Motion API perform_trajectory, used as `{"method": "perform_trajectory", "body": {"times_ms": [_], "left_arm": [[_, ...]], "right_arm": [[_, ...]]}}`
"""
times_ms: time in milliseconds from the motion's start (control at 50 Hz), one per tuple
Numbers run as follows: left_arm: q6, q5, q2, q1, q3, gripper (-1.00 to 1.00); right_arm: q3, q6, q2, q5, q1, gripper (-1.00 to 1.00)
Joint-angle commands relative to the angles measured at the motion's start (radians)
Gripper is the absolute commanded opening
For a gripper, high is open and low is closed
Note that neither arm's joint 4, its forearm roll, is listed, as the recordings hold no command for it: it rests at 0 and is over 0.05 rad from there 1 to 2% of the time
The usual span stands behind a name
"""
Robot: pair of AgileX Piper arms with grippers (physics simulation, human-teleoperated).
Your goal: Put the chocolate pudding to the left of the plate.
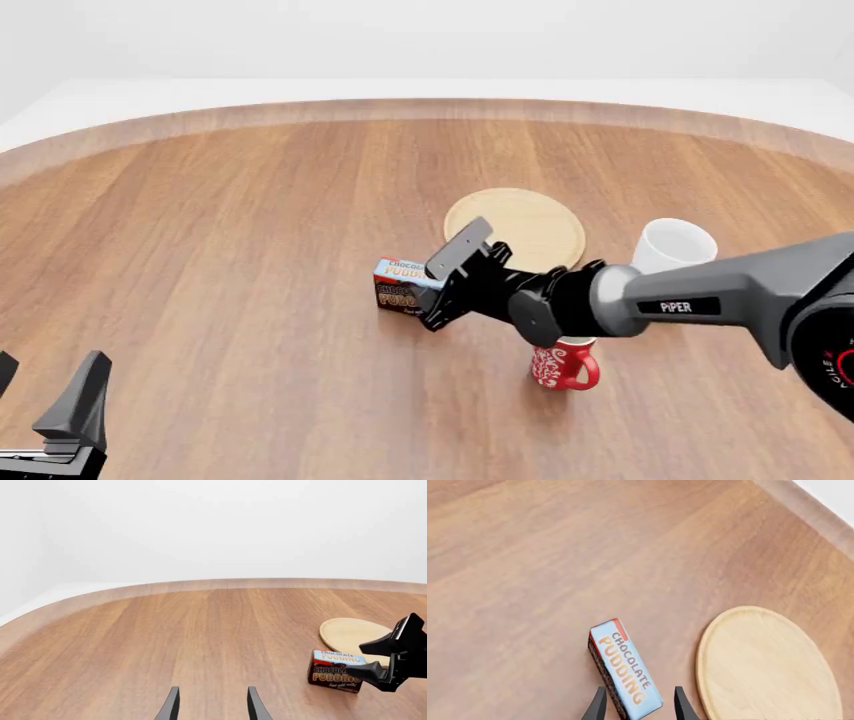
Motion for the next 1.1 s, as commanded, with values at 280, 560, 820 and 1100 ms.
{"method": "perform_trajectory", "body": {"times_ms": [280,560,820,1100], "left_arm": [[0.0,0.0,0.0,0.0,0.0,1.0],[0.0,0.0,0.0,0.0,0.0,1.0],[0.0,0.0,0.0,0.0,0.0,1.0],[0.0,0.0,0.0,0.0,0.0,1.0]], "right_arm": [[-0.014,0.013,0.044,-0.017,-0.006,1.0],[-0.011,0.022,0.054,-0.034,0.012,-1.0],[0.028,0.027,0.011,-0.042,0.032,-1.0],[0.11,0.042,-0.11,-0.05,0.055,-1.0]]}}
